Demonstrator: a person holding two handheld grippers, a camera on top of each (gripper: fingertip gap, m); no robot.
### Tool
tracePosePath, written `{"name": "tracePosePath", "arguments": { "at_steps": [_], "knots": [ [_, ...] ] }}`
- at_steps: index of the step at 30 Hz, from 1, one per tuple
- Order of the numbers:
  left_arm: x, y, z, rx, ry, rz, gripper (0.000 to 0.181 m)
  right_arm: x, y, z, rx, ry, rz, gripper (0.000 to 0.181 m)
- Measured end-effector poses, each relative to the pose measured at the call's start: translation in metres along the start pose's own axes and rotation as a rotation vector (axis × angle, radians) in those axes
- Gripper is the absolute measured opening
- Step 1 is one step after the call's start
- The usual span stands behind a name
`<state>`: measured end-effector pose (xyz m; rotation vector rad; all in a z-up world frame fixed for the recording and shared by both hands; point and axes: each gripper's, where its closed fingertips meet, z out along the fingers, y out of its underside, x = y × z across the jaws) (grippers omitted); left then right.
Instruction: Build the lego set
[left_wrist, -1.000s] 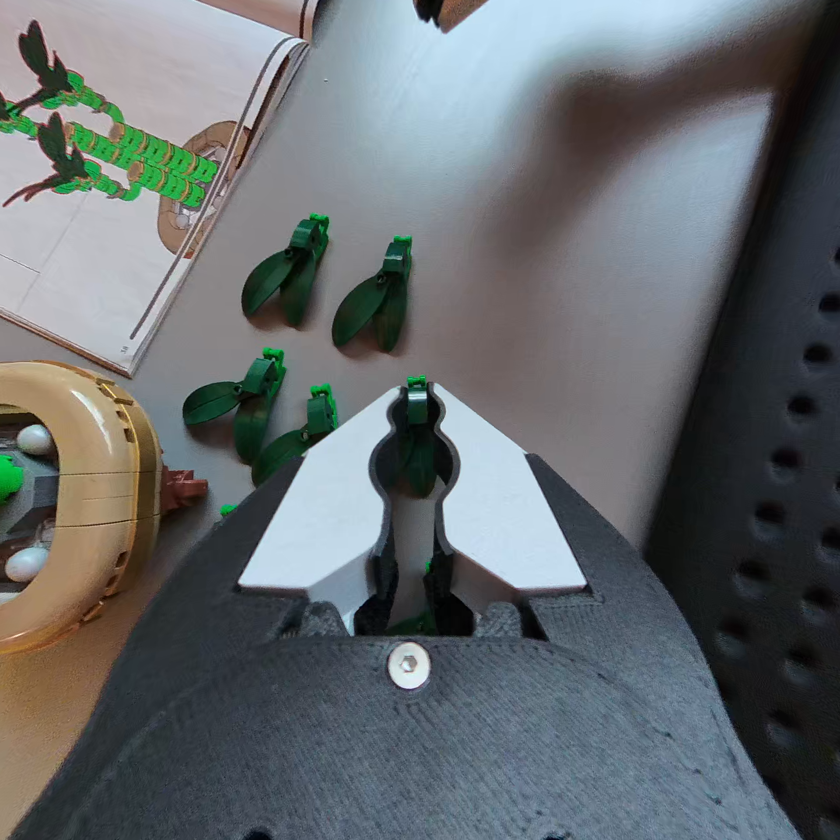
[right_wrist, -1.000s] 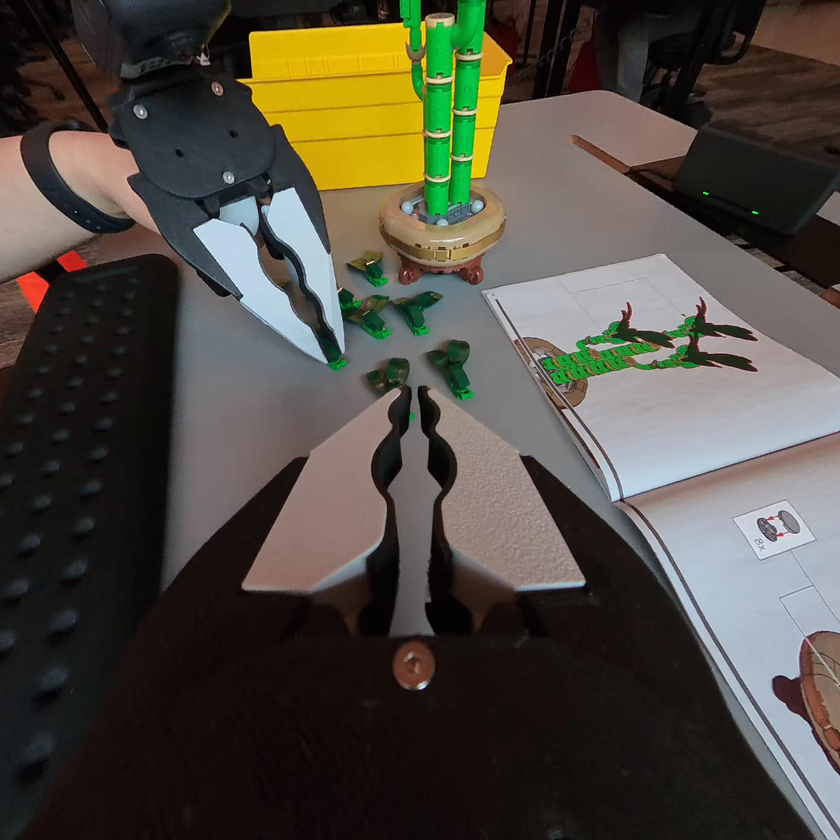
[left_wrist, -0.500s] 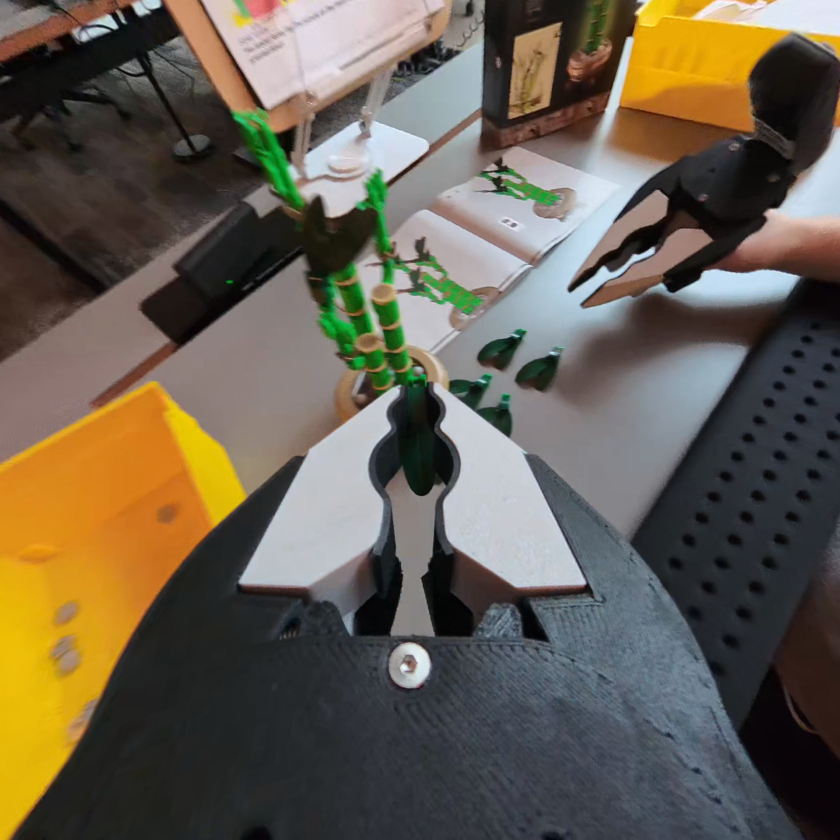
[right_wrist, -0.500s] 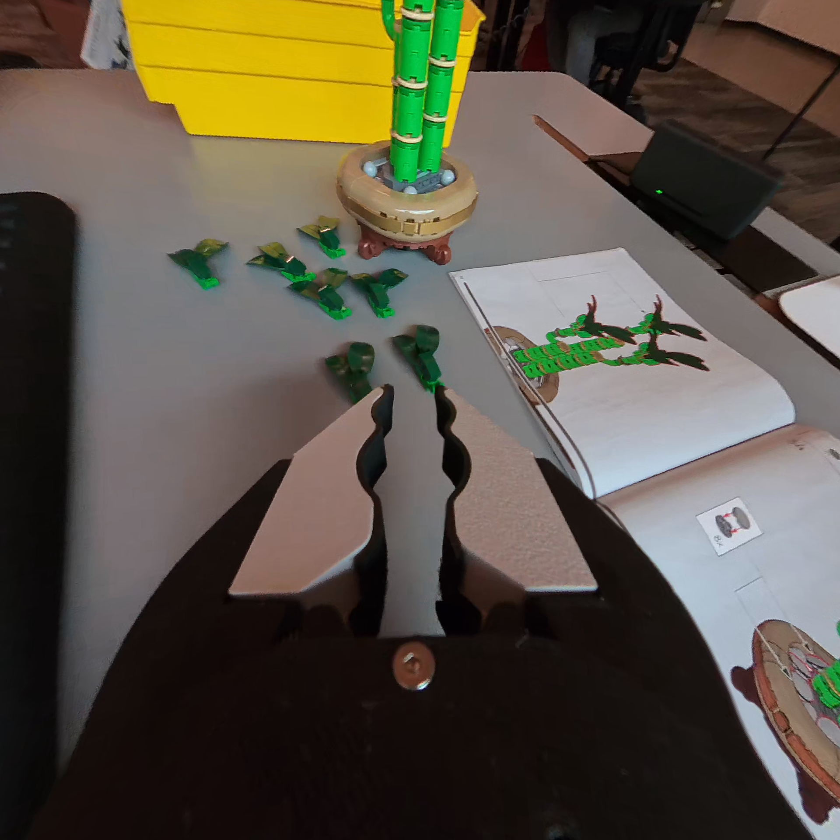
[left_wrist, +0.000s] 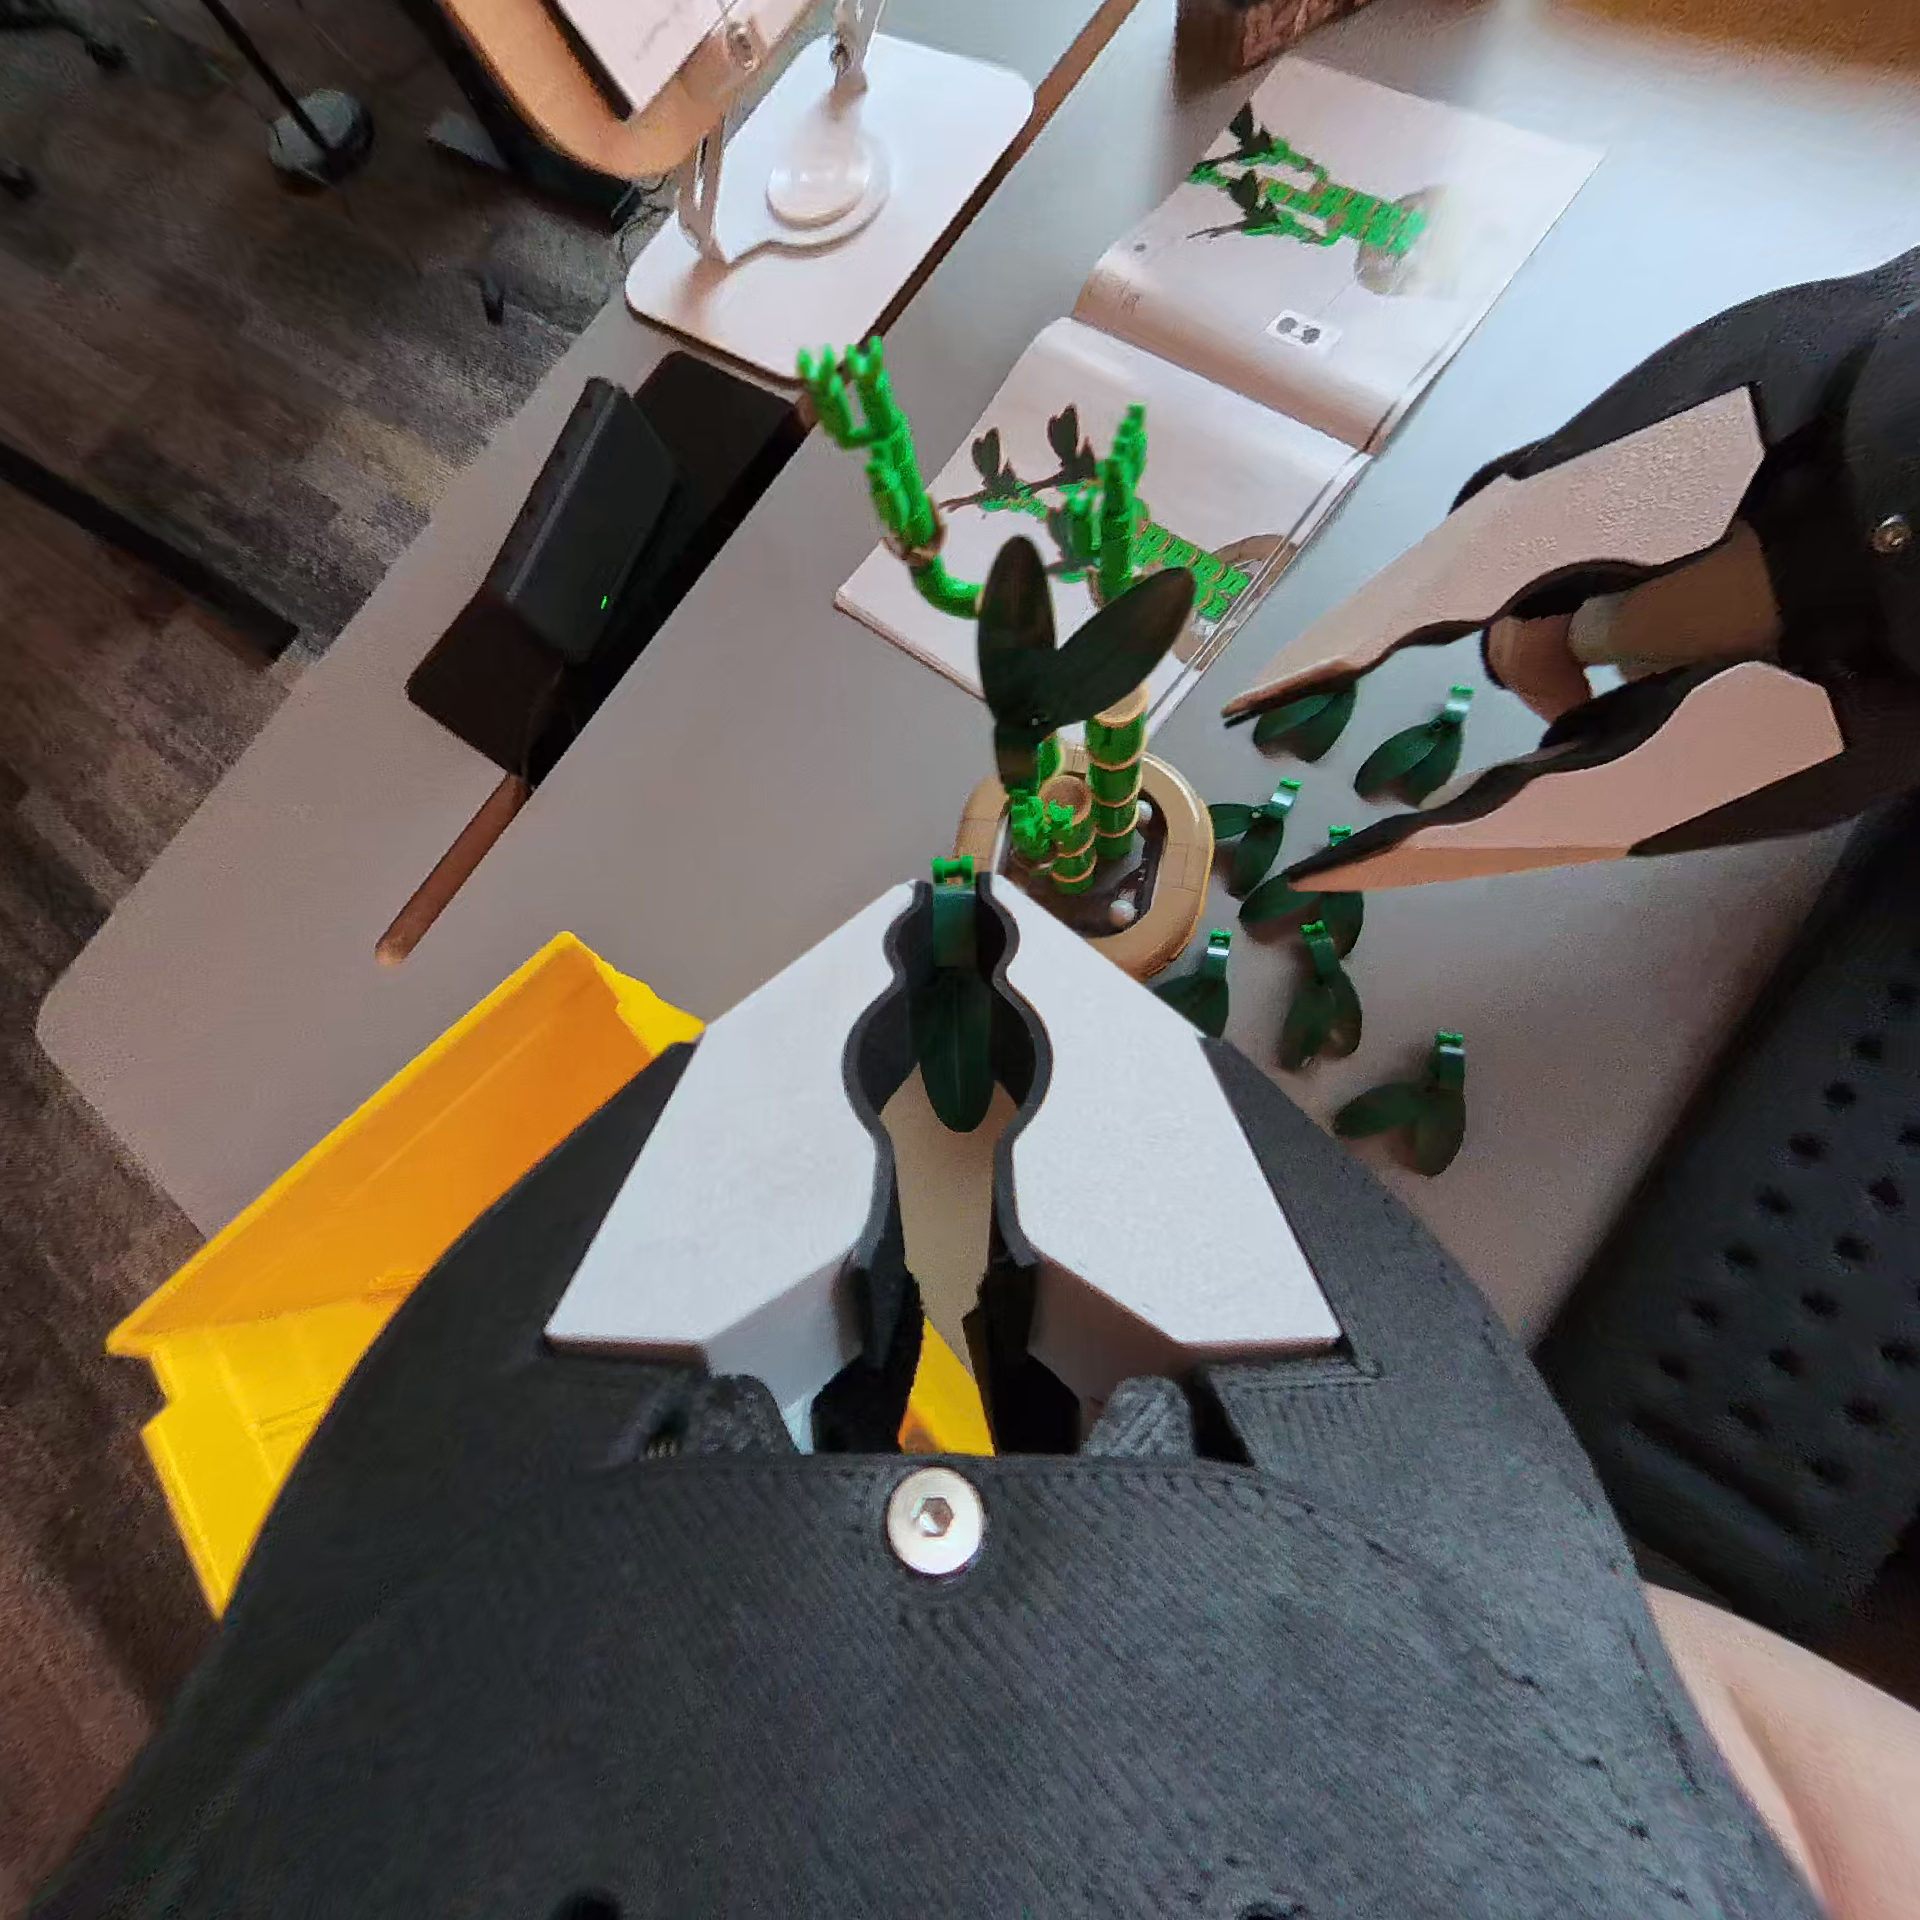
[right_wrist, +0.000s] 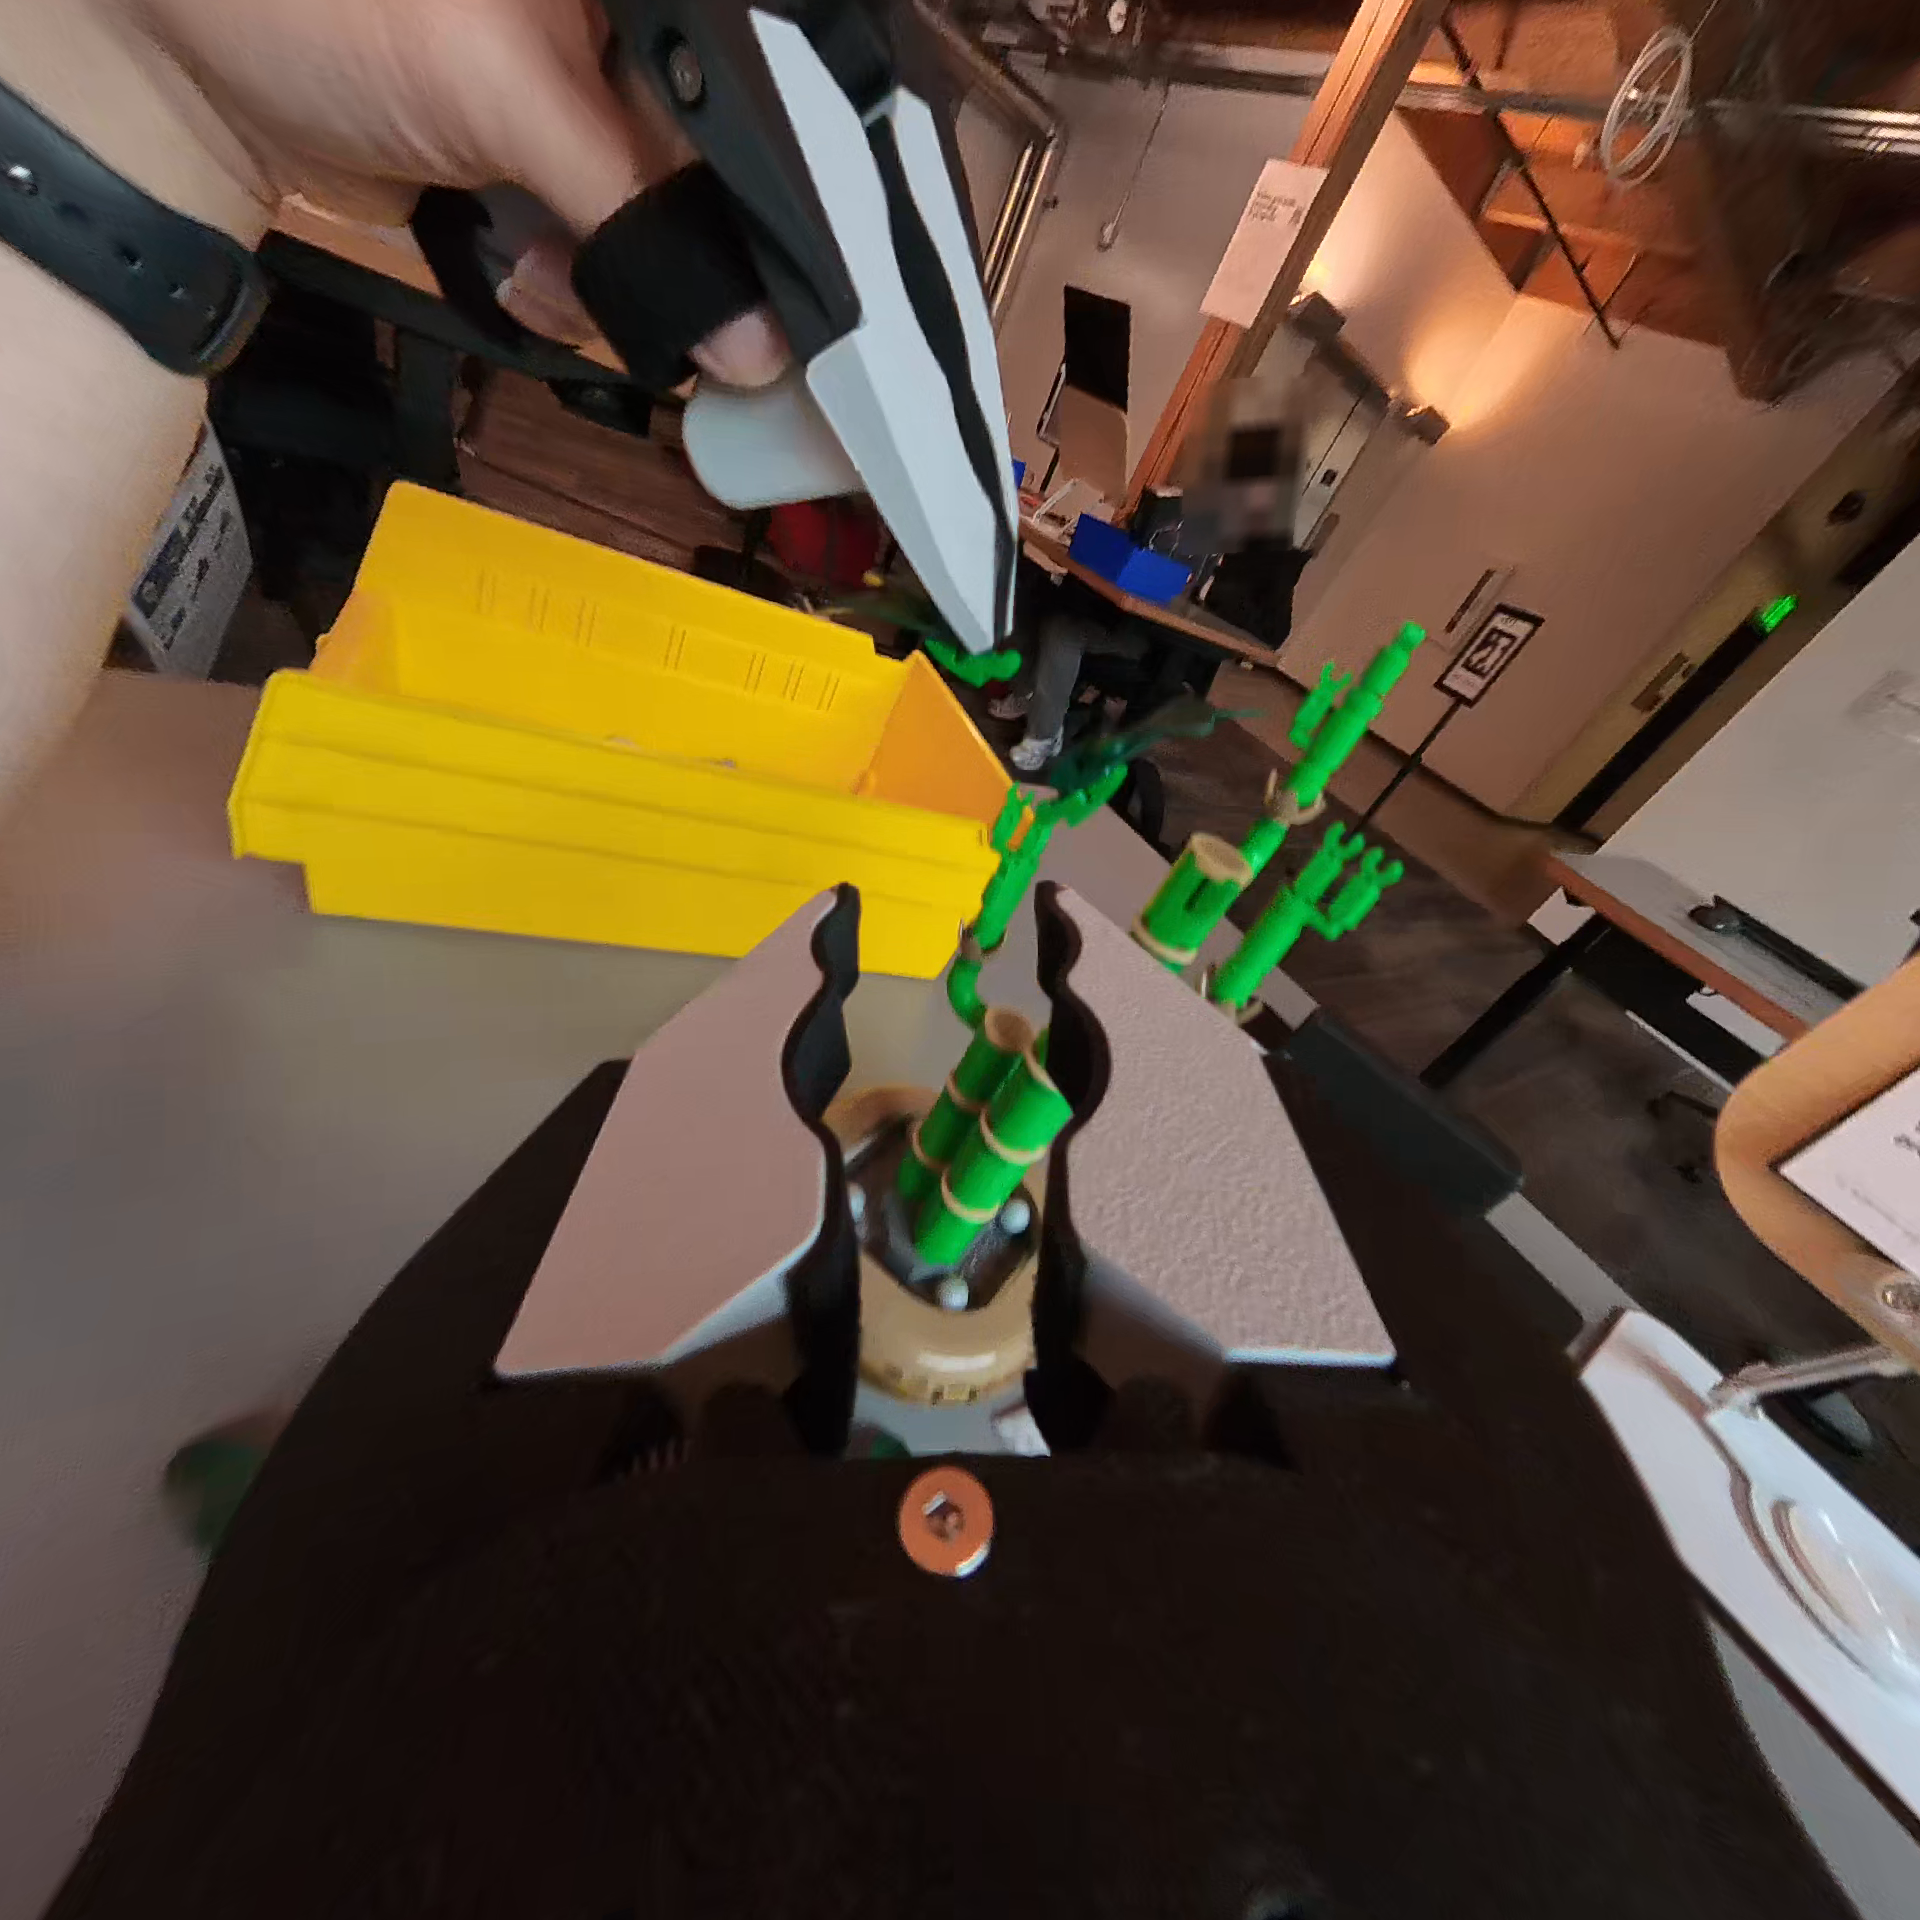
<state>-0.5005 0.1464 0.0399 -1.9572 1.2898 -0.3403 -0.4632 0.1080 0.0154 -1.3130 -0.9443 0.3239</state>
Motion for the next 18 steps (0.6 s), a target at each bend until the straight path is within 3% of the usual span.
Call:
{"name": "tracePosePath", "arguments": {
  "at_steps": [6, 12, 18],
  "knots": [
    [0.009, 0.001, -0.007, 0.018, 0.082, 0.009, 0.006, -0.005, -0.007, 0.02, 0.007, 0.014, -0.108, 0.013],
    [0.043, 0.01, -0.021, -0.011, 0.212, 0.026, 0.005, -0.025, -0.026, 0.011, 0.018, -0.02, -0.421, 0.018],
    [0.071, 0.015, -0.019, -0.087, 0.236, 0.07, 0.005, -0.02, -0.035, 0.0, -0.005, 0.054, -0.633, 0.018]
  ]
}}
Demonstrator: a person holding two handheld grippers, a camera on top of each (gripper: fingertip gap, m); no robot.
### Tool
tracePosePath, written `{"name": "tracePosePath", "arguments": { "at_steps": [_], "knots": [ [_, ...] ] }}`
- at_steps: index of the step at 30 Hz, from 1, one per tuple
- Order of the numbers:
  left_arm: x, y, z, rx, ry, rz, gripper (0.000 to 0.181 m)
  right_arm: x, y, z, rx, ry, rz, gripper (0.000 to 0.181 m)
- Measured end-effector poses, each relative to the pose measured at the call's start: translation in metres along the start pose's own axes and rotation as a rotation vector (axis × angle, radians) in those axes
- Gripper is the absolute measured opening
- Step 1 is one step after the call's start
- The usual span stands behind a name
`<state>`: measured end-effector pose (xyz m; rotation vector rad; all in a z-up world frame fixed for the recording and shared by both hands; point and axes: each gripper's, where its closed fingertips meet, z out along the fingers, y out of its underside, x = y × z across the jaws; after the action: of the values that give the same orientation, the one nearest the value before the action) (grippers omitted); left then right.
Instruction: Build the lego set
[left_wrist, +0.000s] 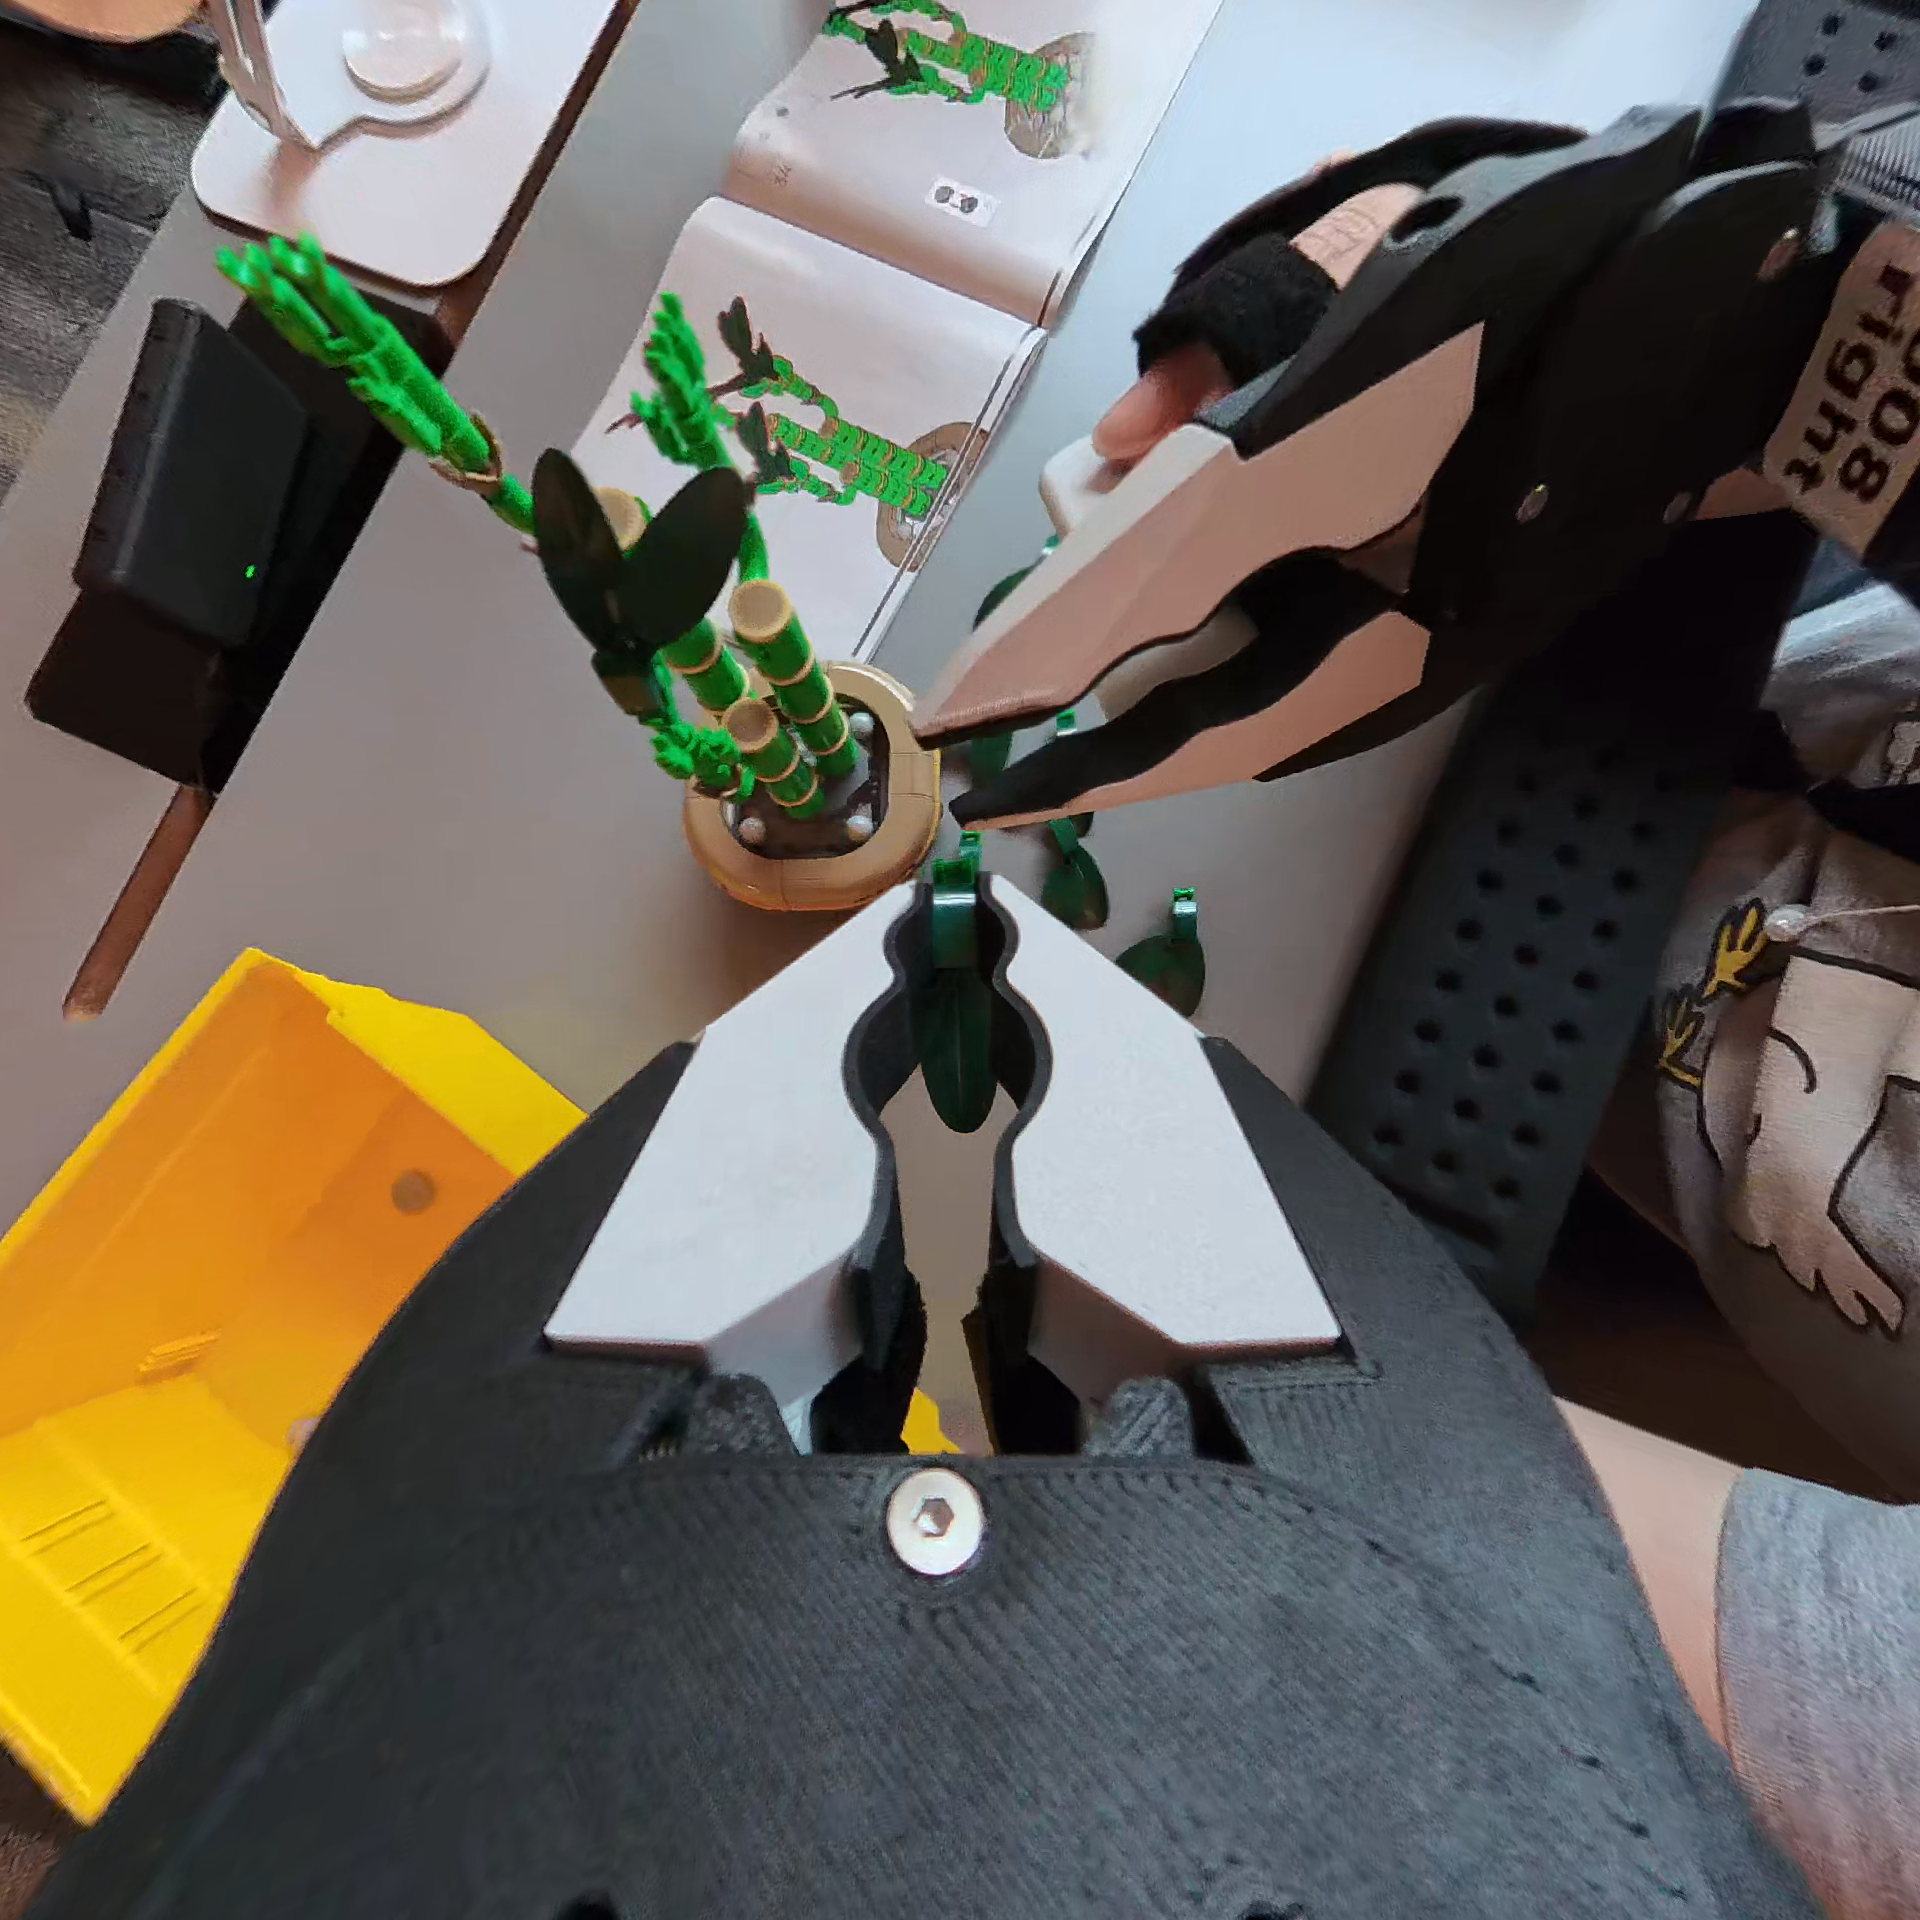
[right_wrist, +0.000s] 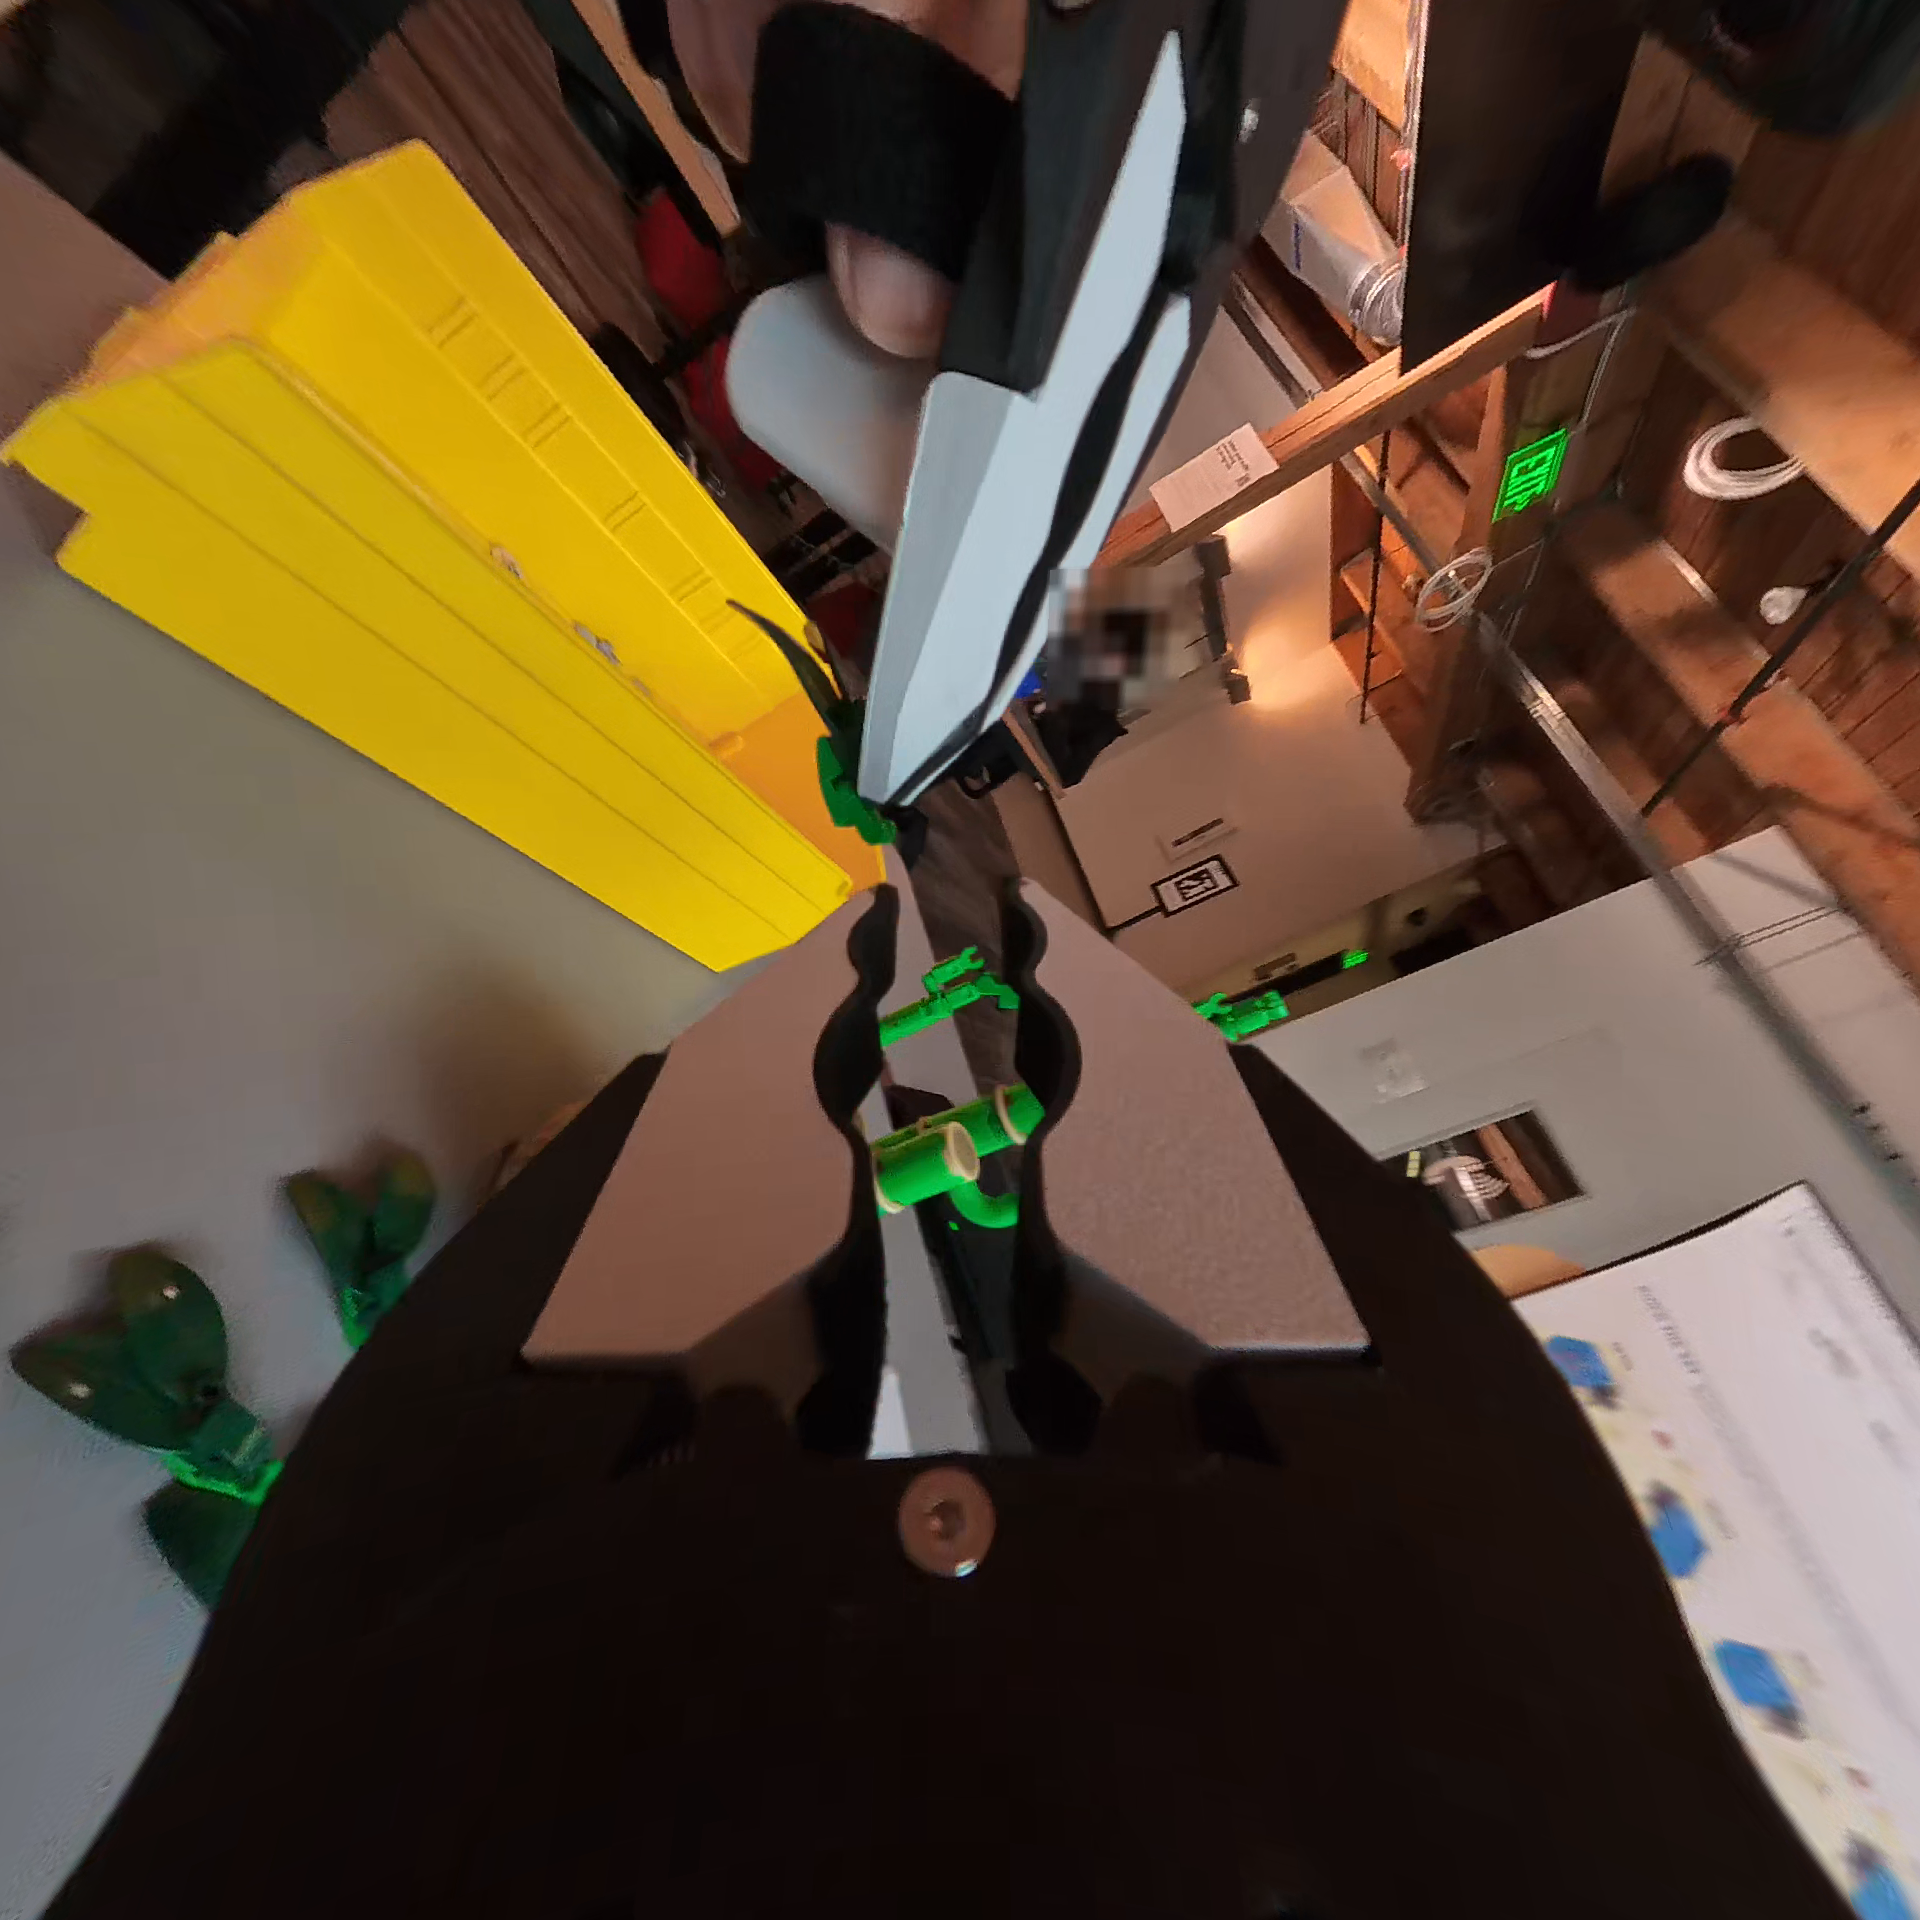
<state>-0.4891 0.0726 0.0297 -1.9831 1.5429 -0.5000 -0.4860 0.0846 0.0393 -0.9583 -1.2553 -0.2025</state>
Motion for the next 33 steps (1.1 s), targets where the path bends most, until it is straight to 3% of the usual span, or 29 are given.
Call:
{"name": "tracePosePath", "arguments": {
  "at_steps": [12, 22, 24, 27, 30, 32, 33],
  "knots": [
    [0.001, -0.003, 0.018, -0.035, 0.048, -0.039, 0.006, -0.017, 0.006, -0.007, -0.041, -0.101, -0.203, 0.01],
    [0.001, -0.01, 0.023, -0.014, 0.068, -0.02, 0.006, -0.015, 0.012, -0.006, -0.063, -0.089, -0.16, 0.003],
    [-0.002, -0.021, 0.018, 0.054, 0.053, -0.024, 0.007, -0.009, 0.013, -0.008, -0.058, -0.075, -0.13, 0.003],
    [-0.027, -0.04, -0.01, 0.23, -0.092, -0.056, 0.03, 0.014, 0.02, -0.011, -0.085, -0.001, -0.078, 0.003],
    [-0.047, -0.068, -0.069, 0.579, -0.218, -0.112, 0.04, 0.048, 0.022, -0.017, -0.076, 0.102, 0.048, 0.002],
    [-0.047, -0.083, -0.106, 0.843, -0.204, -0.171, 0.037, 0.073, 0.017, -0.022, -0.038, 0.158, 0.161, 0.002],
    [-0.043, -0.087, -0.114, 0.909, -0.153, -0.197, 0.036, 0.084, 0.013, -0.023, -0.012, 0.176, 0.216, 0.002]
  ]
}}
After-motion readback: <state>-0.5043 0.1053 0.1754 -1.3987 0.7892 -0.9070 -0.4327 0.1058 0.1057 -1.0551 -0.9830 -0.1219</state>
